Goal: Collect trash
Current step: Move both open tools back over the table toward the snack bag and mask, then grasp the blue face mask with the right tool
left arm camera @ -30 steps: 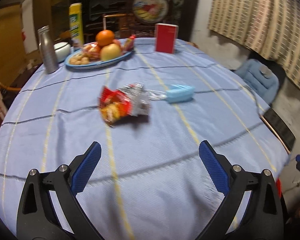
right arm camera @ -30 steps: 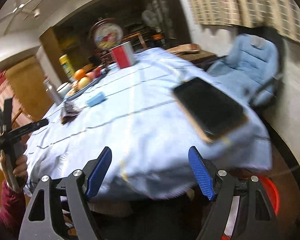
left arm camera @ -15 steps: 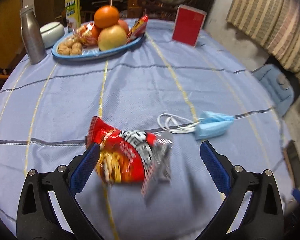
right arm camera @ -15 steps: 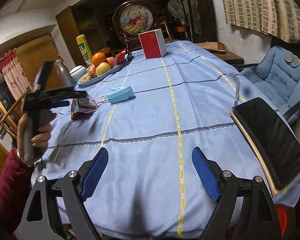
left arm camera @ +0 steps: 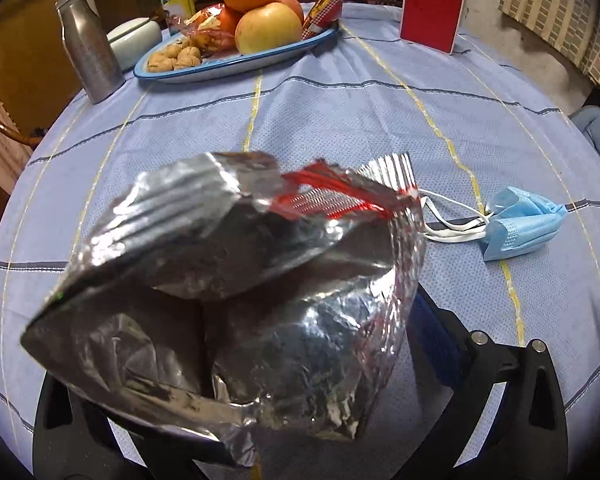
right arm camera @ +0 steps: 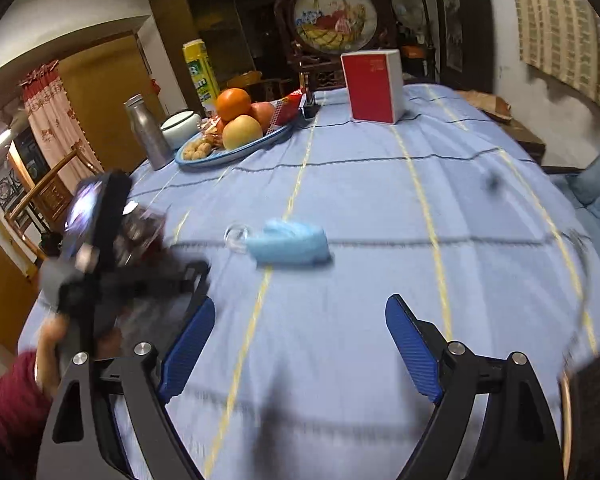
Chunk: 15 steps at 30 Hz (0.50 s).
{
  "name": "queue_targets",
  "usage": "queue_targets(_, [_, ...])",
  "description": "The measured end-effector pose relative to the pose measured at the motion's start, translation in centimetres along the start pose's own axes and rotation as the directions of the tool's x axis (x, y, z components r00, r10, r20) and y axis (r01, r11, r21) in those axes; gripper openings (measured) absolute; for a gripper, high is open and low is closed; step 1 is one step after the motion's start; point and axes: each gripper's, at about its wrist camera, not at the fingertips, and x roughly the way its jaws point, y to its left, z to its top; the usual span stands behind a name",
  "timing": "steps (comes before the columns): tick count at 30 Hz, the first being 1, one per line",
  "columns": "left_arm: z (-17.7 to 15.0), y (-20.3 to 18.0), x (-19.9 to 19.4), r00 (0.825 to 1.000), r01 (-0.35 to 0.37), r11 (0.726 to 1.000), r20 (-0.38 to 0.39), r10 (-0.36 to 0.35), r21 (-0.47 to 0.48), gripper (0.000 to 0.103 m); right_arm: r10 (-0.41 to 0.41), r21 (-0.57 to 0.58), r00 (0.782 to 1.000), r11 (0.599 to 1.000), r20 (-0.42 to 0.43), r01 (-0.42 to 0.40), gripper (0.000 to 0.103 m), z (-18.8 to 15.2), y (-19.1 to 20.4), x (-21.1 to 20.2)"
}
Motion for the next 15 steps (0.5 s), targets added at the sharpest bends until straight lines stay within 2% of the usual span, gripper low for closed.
queue_targets(3, [0.0, 0.0, 0.1, 1.0, -0.007, 1.0, 0.01, 0.007, -0.019, 0.098, 0.024, 0.029, 0.999, 0.999, -0.041, -0.023, 0.086, 2.1, -0.2, 3.6])
queue_targets(7, [-0.4, 0.0, -0.2, 1.0, -0.011, 0.999, 0.021, 0.012, -0.036, 0.098, 0.03, 0.055, 0.996, 0.998, -0.082, -0.026, 0.086, 3.4, -0.5, 7.8])
queue_targets(11, [-0.7, 0.0, -0.4, 1.0, -0.015, 0.999, 0.026, 0.016, -0.044, 0.098, 0.058, 0.06, 0.993, 0.997, -0.104, -0.052, 0.087, 3.0, -0.7, 9.7])
queue_targets(15, [-0.7, 0.0, -0.4, 0.999, -0.019, 0.999, 0.029, 0.02, -0.051, 0.098, 0.002, -0.01, 0.997, 1.0, -0.082, -0.003, 0.086, 2.9, -0.1, 9.7])
